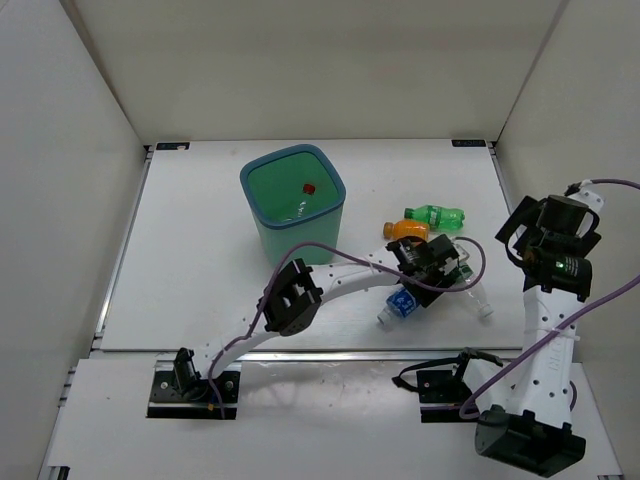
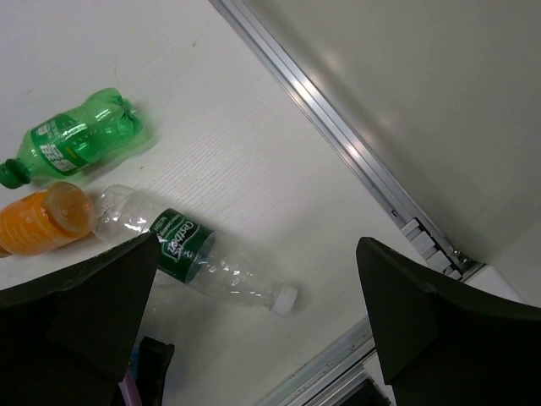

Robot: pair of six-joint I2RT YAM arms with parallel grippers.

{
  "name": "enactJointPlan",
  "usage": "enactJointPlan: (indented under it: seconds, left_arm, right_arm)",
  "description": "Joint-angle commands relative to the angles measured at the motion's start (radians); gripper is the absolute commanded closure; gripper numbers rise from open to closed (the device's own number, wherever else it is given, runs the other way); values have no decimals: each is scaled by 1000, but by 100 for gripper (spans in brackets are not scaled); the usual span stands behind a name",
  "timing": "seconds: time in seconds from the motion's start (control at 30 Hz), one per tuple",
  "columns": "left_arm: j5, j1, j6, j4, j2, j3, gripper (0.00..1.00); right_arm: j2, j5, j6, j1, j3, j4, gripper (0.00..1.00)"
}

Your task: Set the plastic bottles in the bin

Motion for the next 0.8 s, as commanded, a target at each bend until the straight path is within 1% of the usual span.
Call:
enactJointPlan:
  seconds: [0.0,0.07,0.13,0.17,0.23,0.27,0.3,0.33,0.37,0.4,0.43,0.47,0.5,0.57,0.6,0.63,0.67,0.7,0.73,0.77]
  left_arm:
    - [55,20,6,-92,6,160,30]
    - [58,28,15,-162,-8,242,38]
    - [20,31,40,-192,-87,233,44]
    - [12,34,43,-204,-123,190,46]
    - [-5,35,64,-172,-288,58,50]
    - [-3,40,71,-135,-340,-64,51]
    - [-2,60,71,-73,-450,-195,51]
    - [15,81,57,-48,-568,-254,52]
    - [43,118,43,-2,-673,-351,55]
    - [81,143,29,43,-724,-434,54]
    - [81,193,2,86,-821,-466,54]
    - [75,251,-20,104,-865,-520,55]
    - [64,277,-29,133,-944,-551,55]
    - [-52,366,-29,181,-1044,-569,54]
    - [-81,386,-32,218,-1065,-582,53]
    - [-116,422,-26,260,-1095,-591,51]
    - [-181,463,-28,312,-1108,-606,45]
    - [-207,482,-22,342,-1115,-617,45]
    - [-269,502,-17,415,-1120,-650,46]
    - [-322,514,-17,496,-1125,-701,44]
  right_arm:
    - [-23,43,-10,16,51,8,1]
    - [-25,36,-17,20,40,11,1]
    - [-23,16,-19,19,22,23,0]
    - [-19,2,-23,19,11,34,1]
    - [-22,-82,-17,17,-29,60,1]
    - [-14,-101,-23,16,-35,67,1]
    - [-6,-134,-20,11,-49,78,1]
    - [-5,-162,-8,11,-72,90,1]
    - [0,-170,-14,17,-76,121,1]
    - [1,-188,-14,8,-93,126,1]
    - [8,-223,-19,4,-113,144,1]
    - [17,-236,-30,0,-125,158,1]
    - [30,-251,-33,-1,-150,178,0]
    - [34,-296,-50,-10,-187,195,1]
    - [43,-314,-45,-6,-211,207,1]
    - [50,-343,-59,-3,-213,212,0]
    - [55,-349,-57,9,-219,207,1]
    - [60,-355,-57,19,-221,225,1]
    - [58,-360,-60,26,-225,225,1]
    - [61,-360,-59,37,-228,233,1]
